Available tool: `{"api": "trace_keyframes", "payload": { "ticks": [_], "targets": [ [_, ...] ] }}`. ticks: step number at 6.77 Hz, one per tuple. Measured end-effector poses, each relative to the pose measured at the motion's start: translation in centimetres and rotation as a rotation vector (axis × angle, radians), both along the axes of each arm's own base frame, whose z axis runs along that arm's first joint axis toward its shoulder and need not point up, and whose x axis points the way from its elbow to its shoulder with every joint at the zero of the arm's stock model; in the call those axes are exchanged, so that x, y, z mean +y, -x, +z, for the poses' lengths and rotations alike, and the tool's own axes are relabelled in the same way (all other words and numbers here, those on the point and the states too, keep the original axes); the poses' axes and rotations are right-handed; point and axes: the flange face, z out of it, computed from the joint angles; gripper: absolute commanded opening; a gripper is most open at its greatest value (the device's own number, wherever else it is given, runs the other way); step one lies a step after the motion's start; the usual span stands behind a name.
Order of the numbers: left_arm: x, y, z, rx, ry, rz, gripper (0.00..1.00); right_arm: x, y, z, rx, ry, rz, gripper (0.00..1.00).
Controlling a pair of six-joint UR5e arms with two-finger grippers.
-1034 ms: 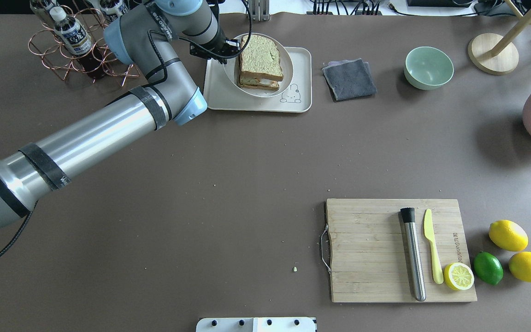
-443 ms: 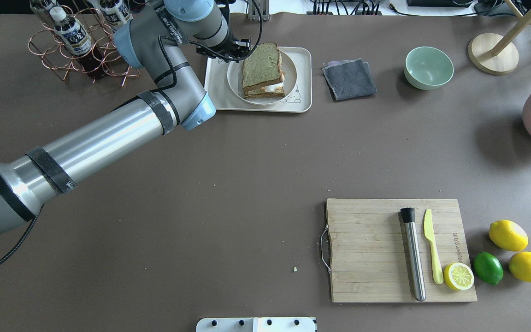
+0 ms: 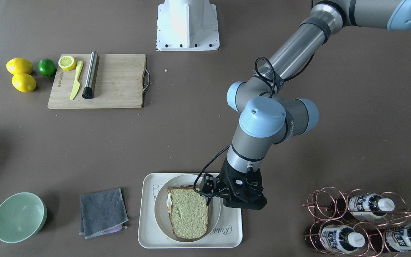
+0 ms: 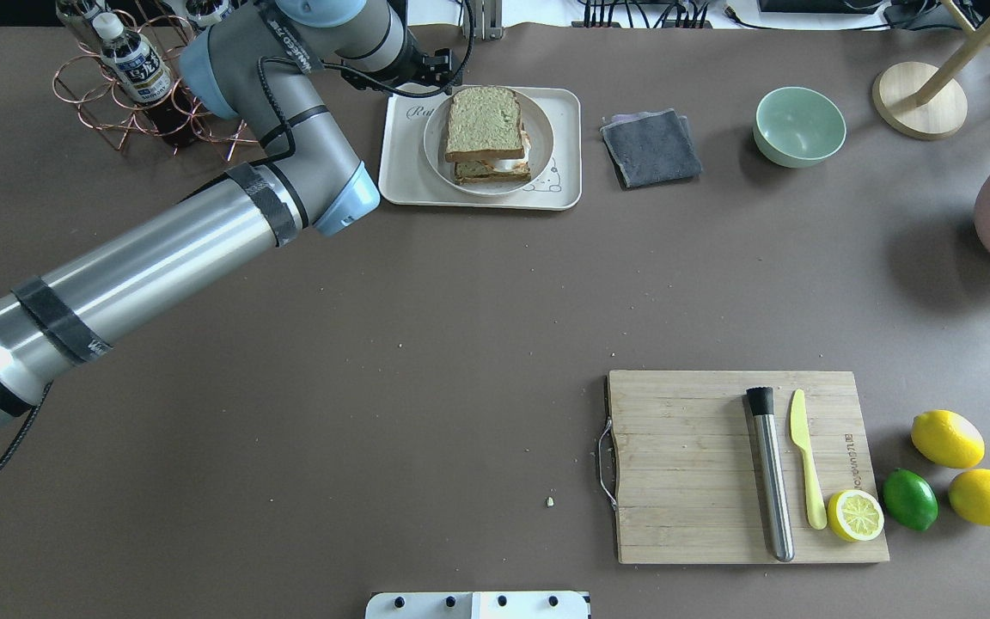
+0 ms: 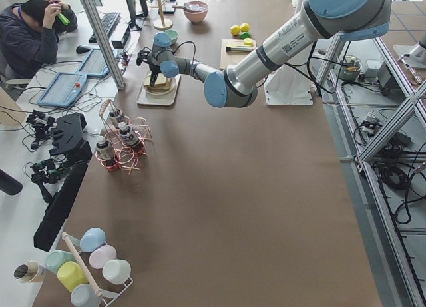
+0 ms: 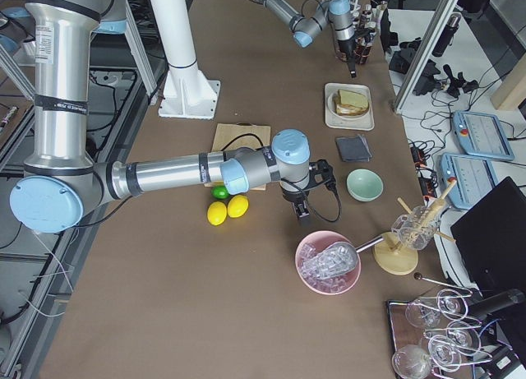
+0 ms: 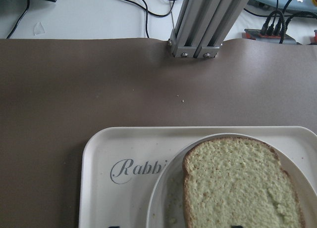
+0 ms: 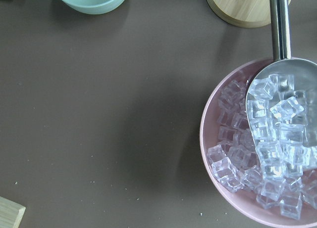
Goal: Make sandwich and place on tray
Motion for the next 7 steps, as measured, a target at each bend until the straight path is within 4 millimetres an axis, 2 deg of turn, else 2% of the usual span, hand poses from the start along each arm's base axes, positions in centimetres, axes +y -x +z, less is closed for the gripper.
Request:
{"api": "trace_keyframes", "payload": {
  "ticks": [2, 4, 5, 6, 7],
  "targets": [
    [3.7, 6.8, -0.7, 0.041, 0.028, 0.051, 0.97, 0.5, -0.7, 1.0, 0.012, 0.013, 0.015, 1.00],
    [9.9, 15.6, -0.1, 0.028, 0.039, 0.114, 0.97, 2.8, -2.4, 5.0, 0.027, 0.093, 0.046, 1.00],
    [13.1, 20.0, 1.2, -0.022, 0.024, 0.135, 0.97, 3.6, -3.0, 6.4, 0.033, 0.119, 0.056, 1.00],
    [15.5, 24.4, 3.8, -0.081, 0.007, 0.148, 0.98, 4.1, -3.7, 7.0, 0.033, 0.130, 0.065, 1.00],
    [16.9, 28.8, 7.4, -0.140, -0.008, 0.162, 0.98, 4.4, -4.6, 7.3, 0.031, 0.138, 0.082, 1.00]
  ]
}}
